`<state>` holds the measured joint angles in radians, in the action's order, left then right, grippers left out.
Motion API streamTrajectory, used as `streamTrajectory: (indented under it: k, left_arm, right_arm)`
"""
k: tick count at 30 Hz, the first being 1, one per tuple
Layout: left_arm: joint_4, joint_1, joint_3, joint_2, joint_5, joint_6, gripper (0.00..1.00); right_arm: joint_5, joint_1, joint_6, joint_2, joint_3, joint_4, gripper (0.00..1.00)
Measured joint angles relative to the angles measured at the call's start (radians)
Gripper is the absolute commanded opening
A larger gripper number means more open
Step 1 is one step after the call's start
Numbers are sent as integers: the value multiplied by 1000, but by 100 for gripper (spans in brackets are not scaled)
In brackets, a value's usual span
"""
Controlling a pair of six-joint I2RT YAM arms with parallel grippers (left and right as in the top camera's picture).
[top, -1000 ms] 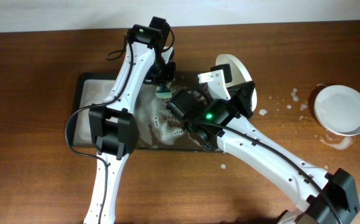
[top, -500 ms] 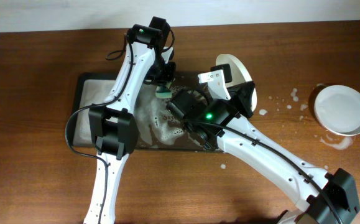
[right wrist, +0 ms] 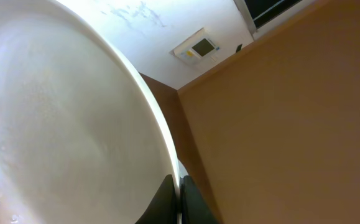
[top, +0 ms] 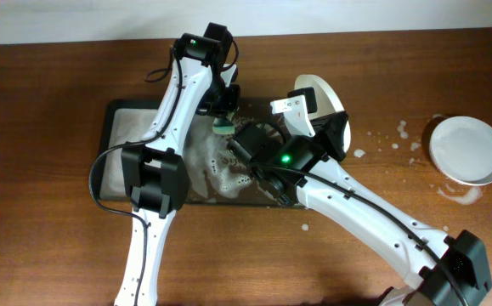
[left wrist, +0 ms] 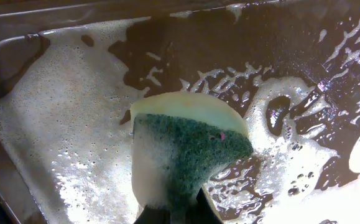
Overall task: Clean dirty plates on tray and stack at the side
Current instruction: 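Lift the cream plate with the right gripper and tilt it up, then carry the cream plate right and stack it on the plate pile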
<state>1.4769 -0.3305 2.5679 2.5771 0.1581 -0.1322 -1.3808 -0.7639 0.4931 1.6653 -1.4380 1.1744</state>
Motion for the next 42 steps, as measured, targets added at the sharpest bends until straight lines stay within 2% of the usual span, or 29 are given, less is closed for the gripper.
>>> streamTrajectory:
  k: [23,27,33,36,38,42]
  left_arm:
    - [0,0,0,0,0,0,0]
    - [0,0,0,0,0,0,0]
    - [0,0,0,0,0,0,0]
    - [0,0,0,0,0,0,0]
    - [0,0,0,0,0,0,0]
    - [0,0,0,0,1,0,0]
  right_arm:
    - [25,0,2,0,0,-8,4]
    - [312,86,3,-2,-2,-68,4]
    - [999,457,-98,-4,-3,-101,4]
    - [1388,656,-209,-20,-3,-144,4]
    - [1548,777,-258,-28,-4,-158,4]
    - [1728,1005,-307,-29,-4,-178,4]
